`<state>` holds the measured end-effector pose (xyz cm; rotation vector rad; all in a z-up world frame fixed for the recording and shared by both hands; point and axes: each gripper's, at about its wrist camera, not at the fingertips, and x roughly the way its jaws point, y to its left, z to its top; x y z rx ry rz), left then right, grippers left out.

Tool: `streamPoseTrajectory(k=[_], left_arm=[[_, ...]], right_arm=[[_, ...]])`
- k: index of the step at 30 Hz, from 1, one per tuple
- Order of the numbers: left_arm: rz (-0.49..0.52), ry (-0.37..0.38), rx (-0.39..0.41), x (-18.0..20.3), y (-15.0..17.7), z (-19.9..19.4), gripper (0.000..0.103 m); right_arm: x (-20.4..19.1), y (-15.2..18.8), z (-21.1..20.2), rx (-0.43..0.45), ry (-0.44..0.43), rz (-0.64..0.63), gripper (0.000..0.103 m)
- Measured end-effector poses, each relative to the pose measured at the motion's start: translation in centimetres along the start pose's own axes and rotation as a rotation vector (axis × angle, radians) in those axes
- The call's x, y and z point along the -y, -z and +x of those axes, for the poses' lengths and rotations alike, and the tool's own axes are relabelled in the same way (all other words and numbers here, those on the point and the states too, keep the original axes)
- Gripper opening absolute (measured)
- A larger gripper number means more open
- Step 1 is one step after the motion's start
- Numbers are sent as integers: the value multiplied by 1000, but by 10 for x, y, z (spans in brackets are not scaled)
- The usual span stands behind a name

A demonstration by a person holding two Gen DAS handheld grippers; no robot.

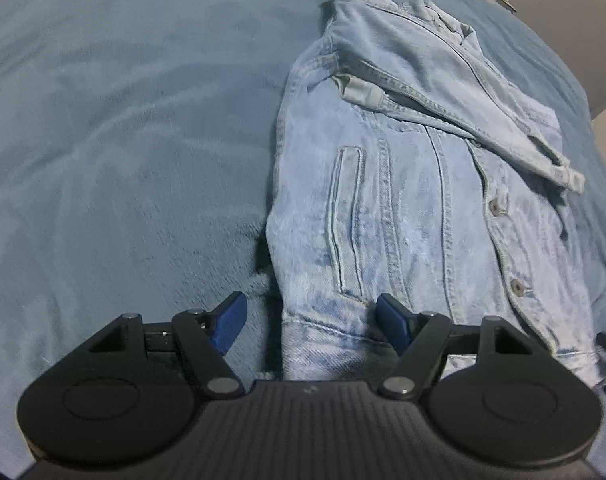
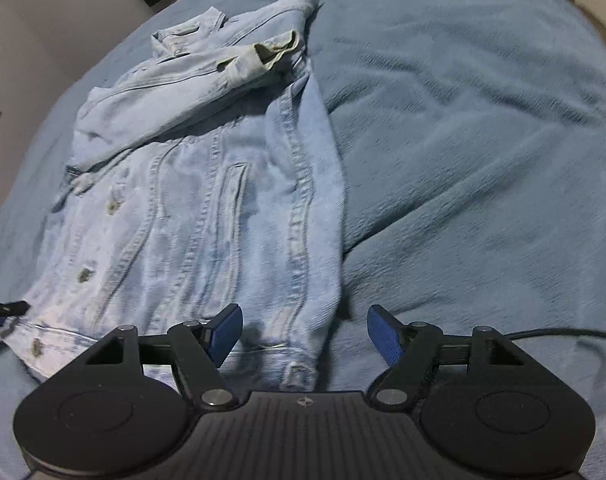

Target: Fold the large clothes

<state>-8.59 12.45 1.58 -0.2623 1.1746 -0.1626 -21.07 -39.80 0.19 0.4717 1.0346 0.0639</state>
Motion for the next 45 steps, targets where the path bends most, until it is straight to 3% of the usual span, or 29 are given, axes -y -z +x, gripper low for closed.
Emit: streamPoseTrajectory(k=[8, 11, 13, 15, 19, 21, 22, 23, 24, 25, 28, 32, 35, 36, 38, 42, 45], left_arm=[[-34, 43, -50, -6, -3, 9, 71], [-66, 68, -67, -13, -4, 12, 64], [-39, 96, -47, -9, -2, 8, 45], [-19, 118, -14, -6, 0, 1, 39], [-48, 180, 64, -12, 2, -11, 28], [-72, 204, 66, -17, 3, -12, 27], [-75, 206, 48, -18, 4, -11, 27], [-72, 197, 26, -18, 4, -9, 27], [-61, 172, -6, -16, 4, -7, 27], [-40, 154, -28, -15, 6, -4, 27], [21, 122, -72, -8, 7, 2, 29], [10, 116, -109, -10, 5, 13, 34], [0, 136, -85, -10, 5, 10, 27], [-12, 156, -69, -11, 4, 8, 21], [-62, 223, -19, -19, 2, -1, 13], [-133, 361, 71, -27, -4, -16, 12], [-184, 412, 104, -29, -10, -20, 12]], right_arm=[[-1, 0, 20, -71, -30, 25, 71], [5, 1, 25, -86, -52, 63, 69], [4, 2, 20, -66, -98, 67, 49], [1, 4, 13, -26, -94, 43, 42], [7, 2, -2, 78, -177, 107, 26], [6, 1, -5, 84, -194, 116, 26], [5, 1, -4, 66, -194, 112, 31], [7, 1, -2, 41, -193, 111, 38], [6, 2, 1, 0, -187, 107, 53], [5, 4, 4, -32, -163, 87, 60], [-9, 10, 12, -88, -78, 9, 62], [-7, 7, 14, -81, -103, 38, 64], [-2, 5, 5, -6, -123, 58, 35], [0, 4, -1, 26, -135, 78, 17], [7, 2, -11, 79, -189, 97, 15], [6, -4, -34, 210, -264, 107, 15], [10, -10, -41, 253, -297, 138, 15]])
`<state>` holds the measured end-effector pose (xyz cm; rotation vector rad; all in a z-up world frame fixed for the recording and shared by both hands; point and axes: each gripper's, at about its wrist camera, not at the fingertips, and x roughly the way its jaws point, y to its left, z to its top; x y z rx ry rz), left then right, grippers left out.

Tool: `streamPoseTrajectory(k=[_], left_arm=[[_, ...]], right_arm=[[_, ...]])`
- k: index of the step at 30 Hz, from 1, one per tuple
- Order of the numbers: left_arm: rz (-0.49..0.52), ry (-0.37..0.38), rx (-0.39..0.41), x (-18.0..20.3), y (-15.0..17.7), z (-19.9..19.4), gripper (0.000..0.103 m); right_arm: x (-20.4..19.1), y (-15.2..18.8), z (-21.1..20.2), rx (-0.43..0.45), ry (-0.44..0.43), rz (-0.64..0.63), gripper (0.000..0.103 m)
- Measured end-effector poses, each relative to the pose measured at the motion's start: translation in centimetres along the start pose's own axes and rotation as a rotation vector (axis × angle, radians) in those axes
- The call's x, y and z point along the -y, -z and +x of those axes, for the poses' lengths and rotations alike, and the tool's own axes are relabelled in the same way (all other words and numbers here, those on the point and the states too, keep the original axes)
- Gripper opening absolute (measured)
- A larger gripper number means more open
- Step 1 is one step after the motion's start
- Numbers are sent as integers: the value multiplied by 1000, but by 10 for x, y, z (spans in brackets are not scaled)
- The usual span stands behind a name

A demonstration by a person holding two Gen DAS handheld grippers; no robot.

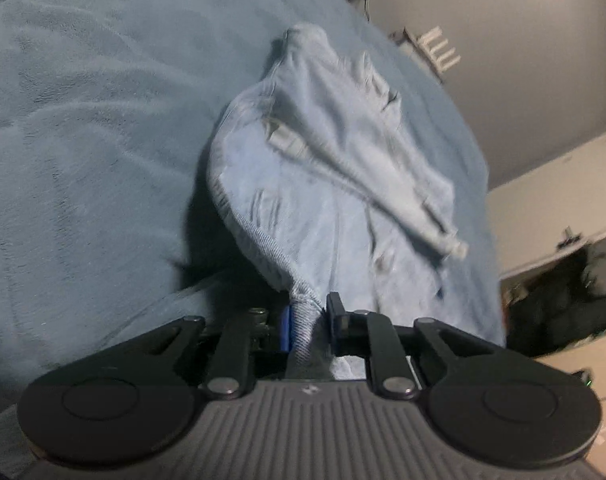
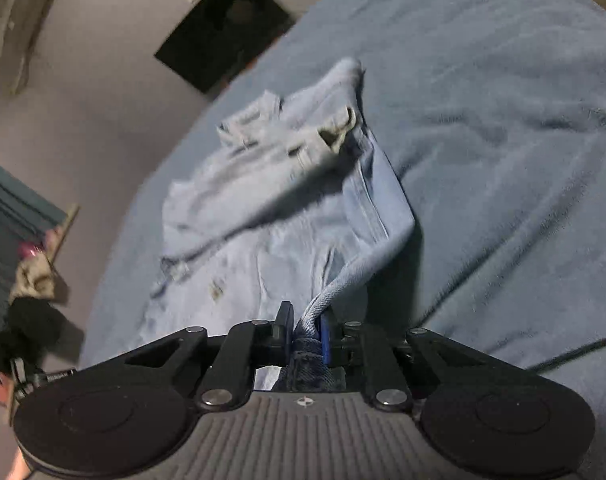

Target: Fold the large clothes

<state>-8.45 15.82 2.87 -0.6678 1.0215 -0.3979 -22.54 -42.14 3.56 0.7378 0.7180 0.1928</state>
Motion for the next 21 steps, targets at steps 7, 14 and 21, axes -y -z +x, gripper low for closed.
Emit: streamPoseTrajectory(k=[7, 14, 21], left_arm=[[-119, 82, 85, -2, -28, 8, 12], [-126, 104, 111, 12, -57, 27, 12], [-8, 45, 69, 19, -38, 33, 12]], right_arm=[[5, -19, 2, 69, -19, 14, 13], [8, -38, 23, 79, -48, 53, 8], [12, -25, 45, -166, 77, -44, 46]])
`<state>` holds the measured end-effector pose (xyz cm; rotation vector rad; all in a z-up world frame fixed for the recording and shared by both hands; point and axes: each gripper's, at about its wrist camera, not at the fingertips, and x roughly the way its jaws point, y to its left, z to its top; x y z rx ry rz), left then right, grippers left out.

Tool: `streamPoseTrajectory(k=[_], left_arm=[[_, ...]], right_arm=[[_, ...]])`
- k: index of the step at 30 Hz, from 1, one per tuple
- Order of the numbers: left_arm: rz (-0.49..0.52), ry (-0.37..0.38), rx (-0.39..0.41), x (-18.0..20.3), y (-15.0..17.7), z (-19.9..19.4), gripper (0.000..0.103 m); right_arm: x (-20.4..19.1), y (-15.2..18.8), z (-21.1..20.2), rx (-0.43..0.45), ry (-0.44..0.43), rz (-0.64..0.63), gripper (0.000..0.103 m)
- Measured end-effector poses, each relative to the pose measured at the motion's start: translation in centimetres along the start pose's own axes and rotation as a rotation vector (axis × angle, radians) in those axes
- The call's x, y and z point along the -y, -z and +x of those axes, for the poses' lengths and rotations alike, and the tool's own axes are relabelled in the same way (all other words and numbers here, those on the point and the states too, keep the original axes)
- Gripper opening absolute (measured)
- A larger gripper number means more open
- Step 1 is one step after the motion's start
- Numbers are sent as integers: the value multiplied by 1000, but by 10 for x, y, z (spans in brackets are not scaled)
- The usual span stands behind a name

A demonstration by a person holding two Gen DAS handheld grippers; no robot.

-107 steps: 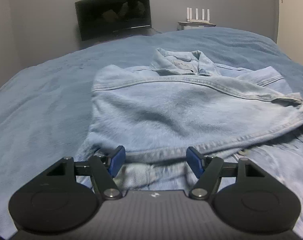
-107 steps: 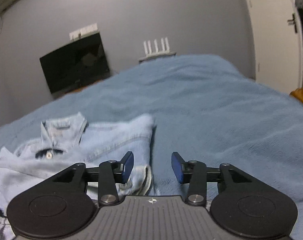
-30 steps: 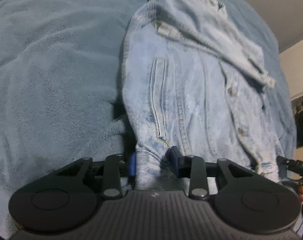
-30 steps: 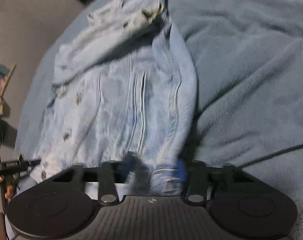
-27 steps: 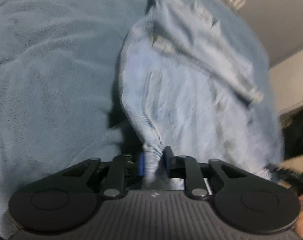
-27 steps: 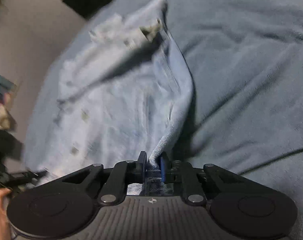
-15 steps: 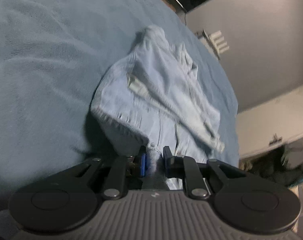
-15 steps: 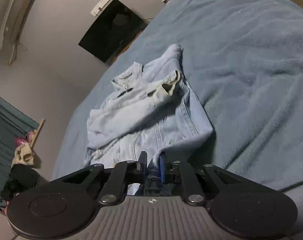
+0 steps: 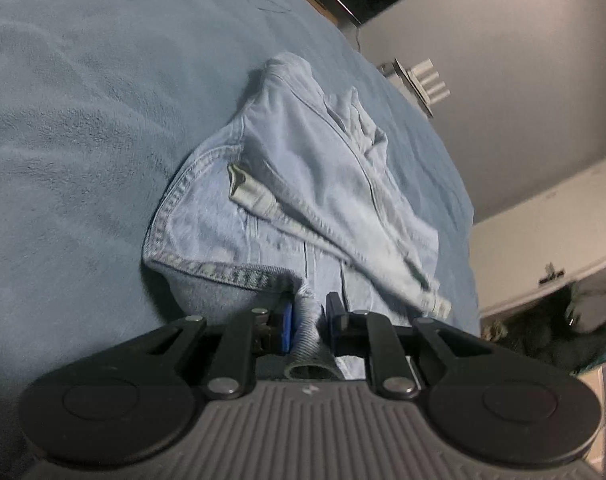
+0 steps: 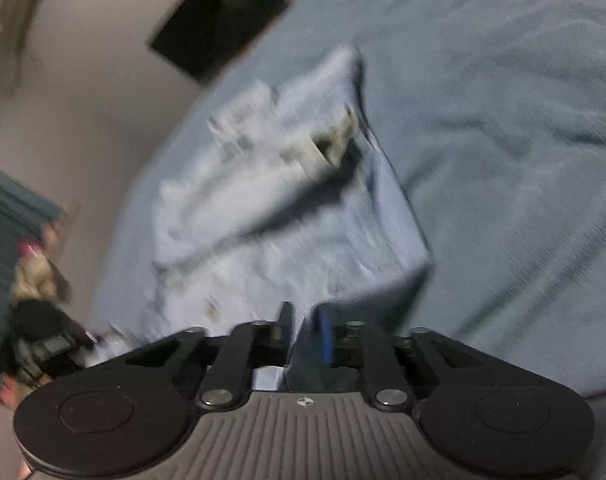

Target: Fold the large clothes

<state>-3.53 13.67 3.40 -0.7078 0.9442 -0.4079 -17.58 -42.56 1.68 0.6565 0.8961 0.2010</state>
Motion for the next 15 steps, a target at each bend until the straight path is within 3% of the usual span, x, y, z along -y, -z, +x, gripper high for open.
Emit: streamPoseTrajectory(k=[1, 7, 12, 13, 15], left_arm=[[35, -20, -10, 4, 3, -4, 12], [194, -169, -139, 13, 25, -16, 15], [136, -219, -248, -17, 43, -11, 40], [99, -216, -276, -26, 45, -9, 40], [35, -196, -305, -39, 45, -6, 44]], right_arm=[[1, 4, 4, -37, 40, -16, 54], [1, 22, 23, -190, 177, -53, 60], [8, 35, 17, -224, 113, 26, 57], [12, 36, 15, -230, 67, 67, 54], [15, 40, 8, -233, 22, 94, 58]])
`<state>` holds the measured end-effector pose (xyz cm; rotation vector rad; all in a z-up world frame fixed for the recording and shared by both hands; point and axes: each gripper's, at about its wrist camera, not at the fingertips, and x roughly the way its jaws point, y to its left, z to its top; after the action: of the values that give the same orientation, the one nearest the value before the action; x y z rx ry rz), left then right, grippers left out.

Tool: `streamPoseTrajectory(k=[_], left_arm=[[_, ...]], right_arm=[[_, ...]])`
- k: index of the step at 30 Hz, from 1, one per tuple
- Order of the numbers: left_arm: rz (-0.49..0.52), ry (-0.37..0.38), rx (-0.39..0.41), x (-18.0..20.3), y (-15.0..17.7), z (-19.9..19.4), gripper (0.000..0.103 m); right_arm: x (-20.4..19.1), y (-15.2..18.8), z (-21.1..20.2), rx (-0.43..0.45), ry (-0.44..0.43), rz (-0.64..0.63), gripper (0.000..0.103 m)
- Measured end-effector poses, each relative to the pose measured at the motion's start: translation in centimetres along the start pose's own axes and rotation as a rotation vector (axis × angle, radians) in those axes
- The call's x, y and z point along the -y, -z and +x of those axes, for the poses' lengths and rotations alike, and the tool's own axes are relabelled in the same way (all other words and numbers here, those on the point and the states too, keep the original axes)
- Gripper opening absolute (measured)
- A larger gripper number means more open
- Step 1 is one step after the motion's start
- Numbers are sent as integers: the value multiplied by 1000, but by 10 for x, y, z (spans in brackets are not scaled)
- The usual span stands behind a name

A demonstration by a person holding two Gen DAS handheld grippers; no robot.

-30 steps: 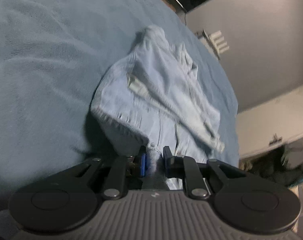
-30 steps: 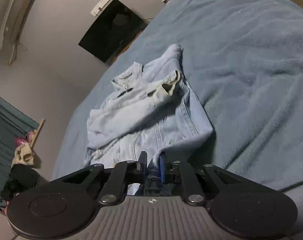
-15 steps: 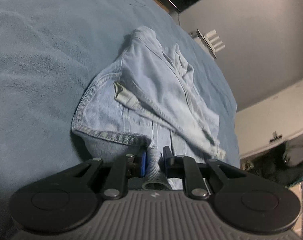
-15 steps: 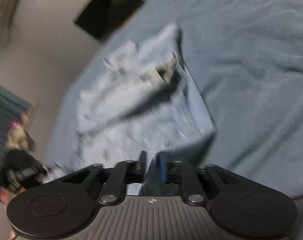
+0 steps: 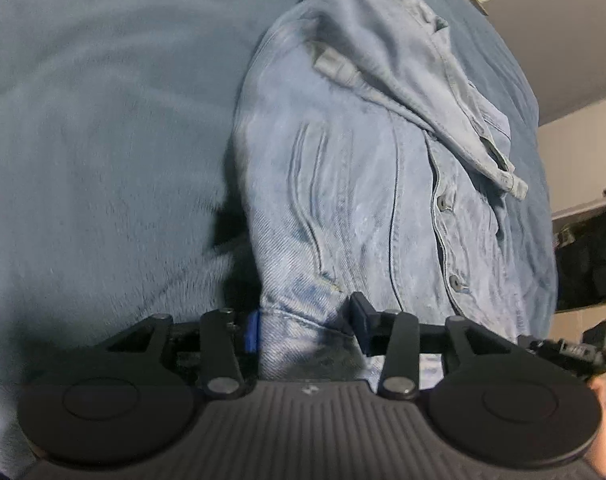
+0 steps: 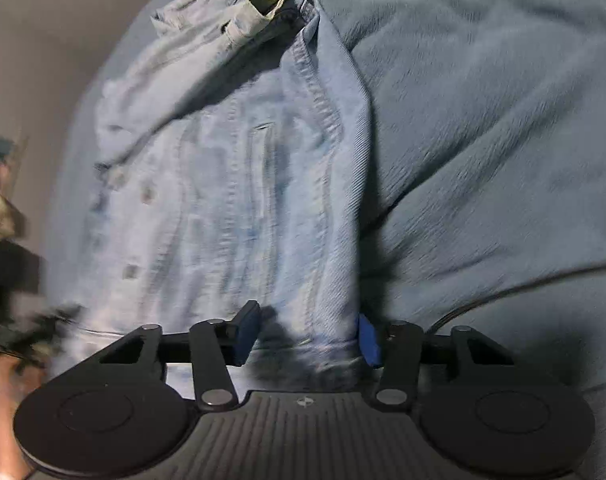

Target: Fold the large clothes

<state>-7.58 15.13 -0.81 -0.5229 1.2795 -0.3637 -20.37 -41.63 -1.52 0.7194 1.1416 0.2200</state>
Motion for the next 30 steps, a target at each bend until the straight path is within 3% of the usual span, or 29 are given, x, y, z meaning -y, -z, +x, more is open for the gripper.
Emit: streamPoseTrajectory(k=[2, 6, 7, 8, 9, 10, 11, 15, 24, 30], left_arm=[[-18, 14, -16, -3, 1, 4, 48], [63, 7, -97, 11, 1, 12, 54], [91, 8, -103, 15, 3, 12, 54], [105, 13, -91, 18, 4, 10, 53], [122, 33, -74, 20, 5, 5, 43], [134, 61, -46, 21, 7, -1, 37], [133, 84, -13, 20, 8, -8, 27], [119, 196, 94, 16, 7, -26, 16], [-74, 364, 245, 32, -52, -34, 15], [-193, 400, 323, 34, -105, -25, 15]], right_arm=[[-4, 3, 2, 0, 1, -23, 58], [-8, 5, 11, -29, 13, -19, 60], [-10, 6, 8, -17, 13, -24, 55], [-13, 8, 1, 16, 11, -39, 49], [-15, 8, -4, 57, -1, -53, 30], [-18, 7, -9, 104, -28, -67, 23], [-20, 9, -19, 165, -66, -71, 22], [-24, 10, -37, 286, -151, -46, 20], [-29, -46, -63, 426, -310, 79, 20], [-31, -104, -55, 502, -341, 179, 20]])
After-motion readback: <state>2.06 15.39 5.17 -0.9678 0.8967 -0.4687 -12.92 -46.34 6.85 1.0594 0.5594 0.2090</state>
